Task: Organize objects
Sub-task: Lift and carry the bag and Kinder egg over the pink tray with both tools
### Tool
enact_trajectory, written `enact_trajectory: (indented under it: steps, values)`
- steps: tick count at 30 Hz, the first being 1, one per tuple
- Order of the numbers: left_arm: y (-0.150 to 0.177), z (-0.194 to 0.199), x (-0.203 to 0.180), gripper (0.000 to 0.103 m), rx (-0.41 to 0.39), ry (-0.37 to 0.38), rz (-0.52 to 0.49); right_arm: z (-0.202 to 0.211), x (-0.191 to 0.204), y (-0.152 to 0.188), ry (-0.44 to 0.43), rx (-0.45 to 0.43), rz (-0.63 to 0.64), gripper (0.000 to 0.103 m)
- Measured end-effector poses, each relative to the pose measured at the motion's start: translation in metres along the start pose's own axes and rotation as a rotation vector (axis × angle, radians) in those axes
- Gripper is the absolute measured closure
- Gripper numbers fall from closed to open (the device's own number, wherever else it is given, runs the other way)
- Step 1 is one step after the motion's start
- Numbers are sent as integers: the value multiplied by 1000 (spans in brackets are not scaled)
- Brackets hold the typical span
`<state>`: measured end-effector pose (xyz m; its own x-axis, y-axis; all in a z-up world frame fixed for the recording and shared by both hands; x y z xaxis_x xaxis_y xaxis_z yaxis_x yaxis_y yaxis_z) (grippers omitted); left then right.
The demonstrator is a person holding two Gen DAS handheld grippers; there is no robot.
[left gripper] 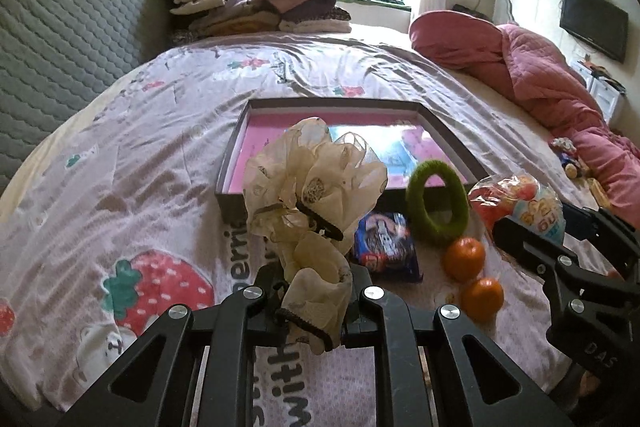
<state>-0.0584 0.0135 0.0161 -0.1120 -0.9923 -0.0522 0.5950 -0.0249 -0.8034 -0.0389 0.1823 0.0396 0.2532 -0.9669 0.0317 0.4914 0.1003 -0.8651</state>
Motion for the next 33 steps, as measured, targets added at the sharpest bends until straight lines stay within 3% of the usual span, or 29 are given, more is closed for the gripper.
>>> enact_trajectory:
  steps: [11, 33]
  values:
    - [-26, -16, -6, 87, -18, -7, -21, -14, -9, -21, 13, -20, 6, 50]
    - [-76, -80, 3, 86, 25, -20, -25, -73, -53, -66, 83, -18, -6, 50]
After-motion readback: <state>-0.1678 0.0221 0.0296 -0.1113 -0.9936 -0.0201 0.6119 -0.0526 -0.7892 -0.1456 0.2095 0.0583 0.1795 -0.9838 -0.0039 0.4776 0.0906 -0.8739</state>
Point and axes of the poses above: each gripper's, at about its wrist camera, not at the fingertips, and z roughly against the way its jaws point, x to its left, y to its underside, the point moved 1 cm from there along -z, roughly the way its jaws point, and after that the axes turned 6 degrees about -x, right-handed, at the moved point
